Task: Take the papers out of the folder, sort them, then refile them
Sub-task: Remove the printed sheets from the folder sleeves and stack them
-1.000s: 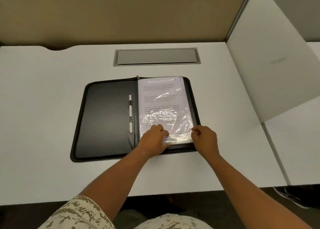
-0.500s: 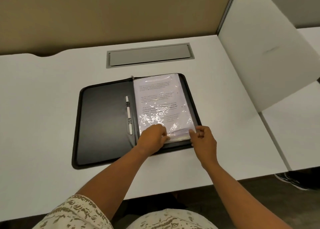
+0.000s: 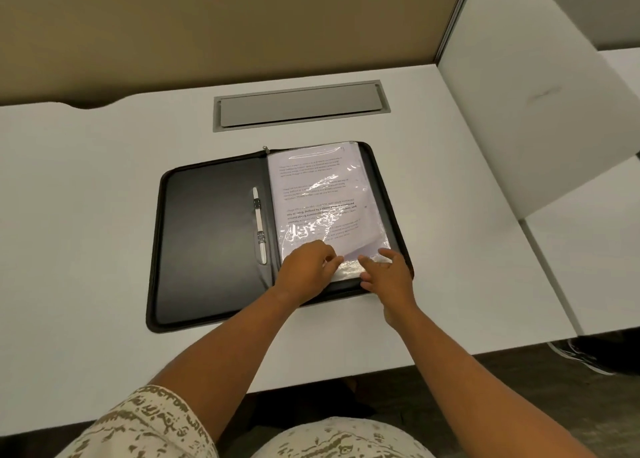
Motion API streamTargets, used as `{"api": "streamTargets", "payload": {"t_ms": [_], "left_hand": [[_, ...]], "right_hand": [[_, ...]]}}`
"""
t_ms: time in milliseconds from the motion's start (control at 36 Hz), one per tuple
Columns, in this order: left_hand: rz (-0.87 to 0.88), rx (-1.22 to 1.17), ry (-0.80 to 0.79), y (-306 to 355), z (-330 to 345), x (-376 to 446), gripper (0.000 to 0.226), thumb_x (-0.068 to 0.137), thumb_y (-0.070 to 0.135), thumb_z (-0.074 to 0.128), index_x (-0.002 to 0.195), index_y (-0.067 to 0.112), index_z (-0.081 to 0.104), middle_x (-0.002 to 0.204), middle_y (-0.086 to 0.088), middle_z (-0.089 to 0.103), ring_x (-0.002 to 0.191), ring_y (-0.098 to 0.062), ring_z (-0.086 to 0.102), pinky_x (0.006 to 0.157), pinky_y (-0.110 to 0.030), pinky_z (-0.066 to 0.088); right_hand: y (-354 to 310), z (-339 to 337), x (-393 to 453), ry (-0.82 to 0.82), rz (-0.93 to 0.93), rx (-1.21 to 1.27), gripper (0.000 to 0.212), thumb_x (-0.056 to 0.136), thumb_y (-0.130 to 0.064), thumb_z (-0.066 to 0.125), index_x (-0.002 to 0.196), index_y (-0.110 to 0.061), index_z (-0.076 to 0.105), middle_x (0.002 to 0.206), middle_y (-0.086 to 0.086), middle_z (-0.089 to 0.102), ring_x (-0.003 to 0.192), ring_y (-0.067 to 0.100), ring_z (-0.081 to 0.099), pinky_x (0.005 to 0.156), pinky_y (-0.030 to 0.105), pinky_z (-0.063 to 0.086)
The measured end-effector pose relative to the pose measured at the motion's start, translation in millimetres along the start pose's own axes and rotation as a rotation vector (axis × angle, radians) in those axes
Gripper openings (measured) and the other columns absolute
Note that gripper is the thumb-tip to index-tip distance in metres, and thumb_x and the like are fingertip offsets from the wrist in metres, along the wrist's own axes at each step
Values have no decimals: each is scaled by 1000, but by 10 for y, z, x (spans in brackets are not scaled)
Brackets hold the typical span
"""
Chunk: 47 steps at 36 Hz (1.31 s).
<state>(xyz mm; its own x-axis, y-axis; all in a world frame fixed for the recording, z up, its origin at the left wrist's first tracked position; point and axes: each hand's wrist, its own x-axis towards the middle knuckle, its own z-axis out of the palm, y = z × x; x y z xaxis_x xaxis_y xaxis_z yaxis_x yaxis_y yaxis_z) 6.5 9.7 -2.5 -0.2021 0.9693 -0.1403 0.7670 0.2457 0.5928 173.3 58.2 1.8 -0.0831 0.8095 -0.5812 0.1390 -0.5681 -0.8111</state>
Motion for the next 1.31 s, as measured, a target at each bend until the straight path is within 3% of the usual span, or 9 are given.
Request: {"api": "streamTargets", "payload": {"t_ms": [83,167,306,583,722,861,1028,1111,1306], "left_hand": [[24,30,38,24,17,-18,26,98,42,56,98,20,70,97,6,66,88,-13,60,75,-33,51],[26,24,85,40,23,-12,22,98,39,57,98,20,68,98,5,66,87,-13,60,74,-33,51],[26,2,101,43,-5,2,20,97,37,59,100,20,68,100,6,66,85,-12,61,73,-31,52],[90,-17,86,-2,19,-42,15,97,37,59,104,25,64,100,9,65,79,-8,60,71,-29,55],[108,-13,39,-7,22,-51,11,97,34,58,103,28,63,95,13,62,79,-8,60,72,-34,56],[139,4,29,19,4,-75,14,98,33,57,105,26,65,100,9,65,83,-7,58,72,-25,53],[144,-14,35,-12,21,-116,22,98,37,58,115,26,65,107,8,65,91,-9,59,79,-26,53],[117,-24,60,-53,47,-149,30,98,41,57,123,26,62,111,9,66,99,-8,58,84,-27,52],[56,-61,182,-195,86,-246,32,100,42,51,125,26,60,108,12,64,104,-8,52,83,-29,48]], "right_hand": [[-62,73,2,53,69,169,45,89,-22,75,128,-16,55,112,11,65,91,24,70,70,29,59],[-101,115,-58,115,44,220,35,90,-21,72,121,-16,57,100,7,65,85,21,68,68,28,57],[-1,166,-223,138,-94,-13,17,92,-27,71,97,-14,62,85,9,67,70,18,62,61,25,53],[24,327,-25,192,27,-42,44,86,-39,77,113,-16,51,101,2,62,82,20,66,63,30,57],[46,430,97,228,-7,-130,35,86,-41,76,106,-17,61,101,-1,67,91,21,67,82,45,62],[9,462,150,266,-51,-203,36,88,-53,70,95,-18,69,92,-4,73,85,19,70,76,34,60],[-24,380,176,295,-46,-261,16,94,-28,67,98,-13,67,99,5,73,87,23,69,79,39,61],[3,303,149,242,-41,-255,23,92,-16,63,113,-7,66,104,5,71,88,27,71,73,39,63],[114,70,71,89,64,-126,27,90,-3,59,115,-9,67,101,10,71,77,27,72,64,32,62]]}}
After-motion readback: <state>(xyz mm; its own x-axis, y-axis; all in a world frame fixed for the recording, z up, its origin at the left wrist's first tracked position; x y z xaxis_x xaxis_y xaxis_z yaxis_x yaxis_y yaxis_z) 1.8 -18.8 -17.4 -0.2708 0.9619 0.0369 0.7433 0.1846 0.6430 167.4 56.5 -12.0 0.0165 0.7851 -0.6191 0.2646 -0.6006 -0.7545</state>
